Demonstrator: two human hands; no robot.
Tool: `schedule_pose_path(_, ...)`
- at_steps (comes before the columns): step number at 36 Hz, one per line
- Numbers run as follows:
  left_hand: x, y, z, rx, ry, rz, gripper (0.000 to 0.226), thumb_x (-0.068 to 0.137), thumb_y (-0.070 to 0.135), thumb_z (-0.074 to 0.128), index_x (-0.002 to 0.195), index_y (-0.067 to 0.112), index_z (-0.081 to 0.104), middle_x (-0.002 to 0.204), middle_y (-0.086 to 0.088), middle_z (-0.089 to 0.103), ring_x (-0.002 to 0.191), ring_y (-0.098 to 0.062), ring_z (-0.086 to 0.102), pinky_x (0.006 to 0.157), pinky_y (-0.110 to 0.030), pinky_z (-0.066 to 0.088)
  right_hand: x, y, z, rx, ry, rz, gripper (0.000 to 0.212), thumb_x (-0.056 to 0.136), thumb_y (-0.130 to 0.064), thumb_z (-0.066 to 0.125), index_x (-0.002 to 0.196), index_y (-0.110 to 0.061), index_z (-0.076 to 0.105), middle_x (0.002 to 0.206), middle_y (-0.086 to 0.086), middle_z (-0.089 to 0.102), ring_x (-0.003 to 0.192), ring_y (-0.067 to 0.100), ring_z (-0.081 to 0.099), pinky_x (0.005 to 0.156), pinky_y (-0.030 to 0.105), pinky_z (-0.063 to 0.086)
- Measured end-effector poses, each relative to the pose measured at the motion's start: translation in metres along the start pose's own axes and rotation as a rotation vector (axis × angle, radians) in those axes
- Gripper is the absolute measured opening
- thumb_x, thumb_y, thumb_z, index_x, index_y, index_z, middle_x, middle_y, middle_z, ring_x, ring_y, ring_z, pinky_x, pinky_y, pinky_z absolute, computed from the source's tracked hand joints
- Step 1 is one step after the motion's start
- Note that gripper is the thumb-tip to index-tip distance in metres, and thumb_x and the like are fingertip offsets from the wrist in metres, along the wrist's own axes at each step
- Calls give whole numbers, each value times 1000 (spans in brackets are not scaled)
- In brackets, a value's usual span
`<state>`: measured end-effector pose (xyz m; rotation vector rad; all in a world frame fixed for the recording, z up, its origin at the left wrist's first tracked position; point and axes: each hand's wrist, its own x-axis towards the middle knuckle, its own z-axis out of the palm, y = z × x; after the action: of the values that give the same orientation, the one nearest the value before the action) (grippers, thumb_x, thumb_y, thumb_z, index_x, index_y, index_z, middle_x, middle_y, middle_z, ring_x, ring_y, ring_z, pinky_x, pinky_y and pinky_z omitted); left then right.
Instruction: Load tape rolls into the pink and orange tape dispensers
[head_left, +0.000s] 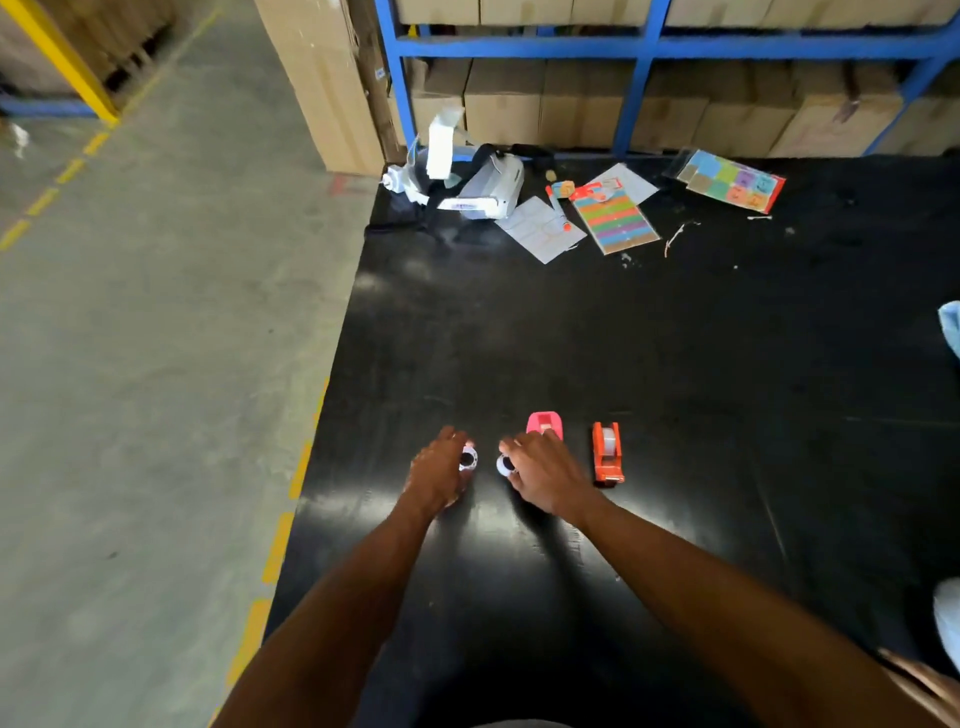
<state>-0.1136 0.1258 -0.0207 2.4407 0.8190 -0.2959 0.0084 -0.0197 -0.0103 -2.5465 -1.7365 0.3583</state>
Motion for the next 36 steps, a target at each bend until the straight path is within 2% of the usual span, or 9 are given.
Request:
schedule_pose_path(4,24,-7,-7,-5,-41,64,35,82,26,70,116,22,61,123,-5,58,114,-31,62,92,-42,52,31,0,-1,-56,-24,46,27,83,-22,63,109,-18,59,109,5,69,104,27,66,91,40,43)
schedule_pose_path(6,34,-8,-8,-2,-58,84,32,84,25,70,115,21,62,121,-5,59,111,-31,62,89,-40,53,44,1,2,-84,-35,75,22,85,-20,61,106,-20,61,107,3,70,103,25,66,93,38,41)
schedule_pose_path(9,45,-5,-3,6,-64,96,33,85,22,69,117,21,60,122,-5,58,112,-32,62,87,-40,51,56,8,11,-110,-89,77,25,84,-18,59,109,-20,60,109,5,71,106,26,65,104,40,34)
schedule_pose_path(12,54,-6,4,5,-78,90,32,86,21,67,117,20,61,124,-6,58,113,-33,62,87,-39,50,63,16,19,-138,-138,75,31,84,-20,57,115,-20,59,112,7,70,107,27,65,106,43,31)
schedule_pose_path(17,60,-5,12,-2,-72,96,33,86,18,69,118,17,61,126,-10,58,110,-34,62,90,-39,49,69,23,18,-145,-235,129,46,90,-22,57,135,-21,52,133,9,59,123,28,57,115,58,22)
schedule_pose_path(20,62,-6,15,-43,-48,102,34,86,18,67,119,16,59,126,-9,55,107,-34,62,86,-38,50,70,24,17,-148,-249,127,48,91,-27,57,138,-21,48,136,9,56,125,28,55,114,62,21)
schedule_pose_path(24,63,-5,16,-74,-27,94,34,86,20,66,119,17,57,126,-9,52,106,-34,62,83,-40,51,69,25,17,-151,-231,107,45,91,-33,57,134,-20,50,133,8,57,123,27,54,110,59,24)
schedule_pose_path(30,64,-6,16,-63,-46,95,46,85,21,71,128,18,54,135,-9,50,113,-33,60,91,-40,51,67,25,17,-133,-219,99,47,88,-36,62,132,-20,51,132,8,58,124,27,52,111,62,21)
schedule_pose_path(36,61,-6,15,-29,-70,101,58,82,22,76,133,20,50,135,-7,48,114,-31,59,93,-40,51,64,22,14,-138,-218,101,56,88,-40,64,138,-20,48,136,8,57,127,27,52,113,68,15)
